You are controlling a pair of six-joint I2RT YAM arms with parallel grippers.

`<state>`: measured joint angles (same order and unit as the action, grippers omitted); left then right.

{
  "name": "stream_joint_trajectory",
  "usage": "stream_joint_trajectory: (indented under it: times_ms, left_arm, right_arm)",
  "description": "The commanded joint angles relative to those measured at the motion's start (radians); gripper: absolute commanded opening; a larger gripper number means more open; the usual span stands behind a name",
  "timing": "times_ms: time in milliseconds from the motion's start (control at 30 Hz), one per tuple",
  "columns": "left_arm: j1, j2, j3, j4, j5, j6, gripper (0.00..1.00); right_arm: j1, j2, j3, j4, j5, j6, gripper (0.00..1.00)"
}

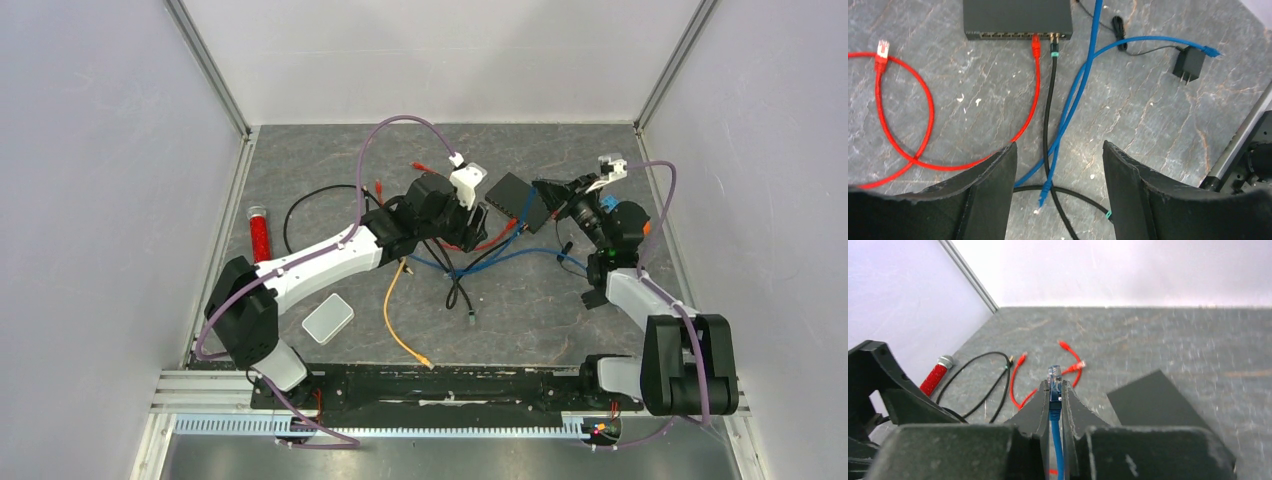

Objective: Insert the plug into the switch port
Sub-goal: Pick up the connector from the center of the board.

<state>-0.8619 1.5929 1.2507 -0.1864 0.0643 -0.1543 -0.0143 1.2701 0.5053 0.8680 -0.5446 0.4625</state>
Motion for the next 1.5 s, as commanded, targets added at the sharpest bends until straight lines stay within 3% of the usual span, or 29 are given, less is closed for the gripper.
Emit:
stream_joint_trajectory:
  times_ms: [0, 167, 367, 967, 1133, 1467]
  left_arm:
    - [-0.005, 0.004, 0.046, 0.115, 0.052, 0.067, 0.69]
    - [-0.006, 0.039, 0.079, 0.182, 0.11, 0.102, 0.68]
    - [-0.023, 0.116, 0.121, 0.278, 0.186, 0.11, 0.68]
    - [-0.033, 0.27, 0.218, 0.371, 0.187, 0.107, 0.57]
    - [-0.027, 0.288, 0.232, 0.39, 0.213, 0.09, 0.45]
    - [-0.017, 0.291, 0.201, 0.44, 0.262, 0.037, 0.03]
  right_arm:
    - [0.031, -0.034, 0.016, 0.147, 0.03, 0.022, 0.01]
    - [0.097, -0.084, -0.002, 0.02, 0.138, 0.106, 0.0]
    - [0.109, -0.128, -0.068, 0.056, 0.212, 0.252, 0.0]
    - [0.112, -0.15, -0.143, 0.127, 0.157, 0.355, 0.0]
    - [0.112, -0.153, -0.146, 0.135, 0.144, 0.362, 0.0]
    - [0.112, -0.147, -0.169, 0.142, 0.128, 0.346, 0.01]
